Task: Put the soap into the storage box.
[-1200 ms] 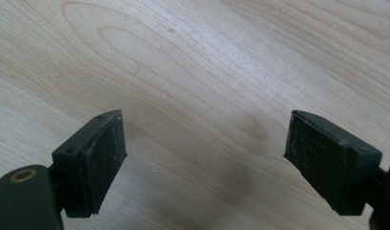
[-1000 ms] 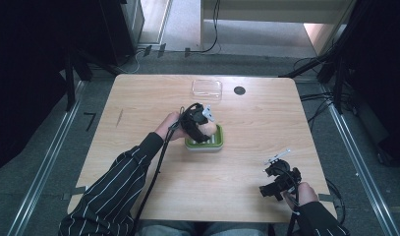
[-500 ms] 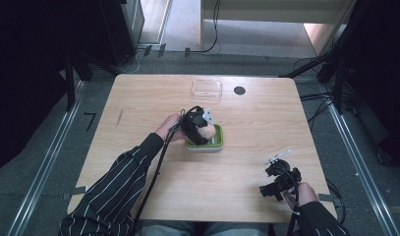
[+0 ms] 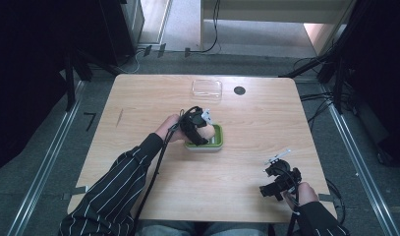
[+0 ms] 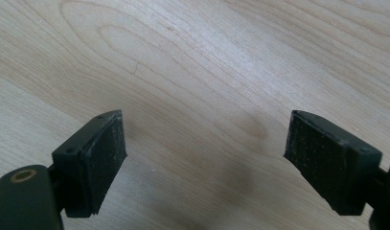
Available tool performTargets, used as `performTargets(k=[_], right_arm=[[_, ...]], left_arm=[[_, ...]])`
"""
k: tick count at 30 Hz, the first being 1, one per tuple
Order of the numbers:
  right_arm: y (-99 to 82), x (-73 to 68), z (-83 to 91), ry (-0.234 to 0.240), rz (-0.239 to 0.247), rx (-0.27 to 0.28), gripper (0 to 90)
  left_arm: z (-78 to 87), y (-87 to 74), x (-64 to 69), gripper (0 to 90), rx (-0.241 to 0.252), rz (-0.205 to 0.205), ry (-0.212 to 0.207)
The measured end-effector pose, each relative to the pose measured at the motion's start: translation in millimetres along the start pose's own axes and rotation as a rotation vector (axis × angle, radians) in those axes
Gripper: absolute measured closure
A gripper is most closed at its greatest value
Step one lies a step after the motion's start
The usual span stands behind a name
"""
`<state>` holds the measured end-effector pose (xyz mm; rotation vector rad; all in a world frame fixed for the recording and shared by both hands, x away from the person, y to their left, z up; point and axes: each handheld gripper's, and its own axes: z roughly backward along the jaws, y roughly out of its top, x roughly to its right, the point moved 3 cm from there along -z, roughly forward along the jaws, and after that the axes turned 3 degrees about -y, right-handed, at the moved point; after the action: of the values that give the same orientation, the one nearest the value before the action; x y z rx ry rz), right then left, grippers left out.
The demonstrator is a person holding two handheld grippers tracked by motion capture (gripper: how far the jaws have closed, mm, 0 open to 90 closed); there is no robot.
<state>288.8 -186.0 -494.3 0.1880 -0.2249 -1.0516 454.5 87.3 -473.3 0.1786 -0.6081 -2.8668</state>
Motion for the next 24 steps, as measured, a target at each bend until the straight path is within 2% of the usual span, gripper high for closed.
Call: performTargets(k=[5, 14, 19, 20, 24], right_arm=[[-0.1, 0.3, 0.2, -0.001, 0.001, 0.000, 14.6], [-0.1, 0.3, 0.4, -0.001, -0.005, -0.001, 14.5], [0.0, 0.4, 0.6, -0.001, -0.004, 0.002, 14.5], [0.0, 0.3, 0.6, 0.000, -0.005, 0.000, 14.5], [-0.2, 0.4, 0.7, 0.003, -0.006, 0.003, 14.5]], left_arm=[[-0.3, -0.9, 0.0, 31.7, 0.003, 0.013, -0.013], [1.3, -0.3, -0.2, 29.1, 0.007, 0.019, -0.009], [5.5, 0.9, -1.2, 23.3, 0.028, 0.037, -0.004], [7.5, 0.8, -2.1, 21.4, 0.018, 0.073, -0.016], [13.9, 1.8, -4.0, 14.6, 0.009, 0.102, -0.009]])
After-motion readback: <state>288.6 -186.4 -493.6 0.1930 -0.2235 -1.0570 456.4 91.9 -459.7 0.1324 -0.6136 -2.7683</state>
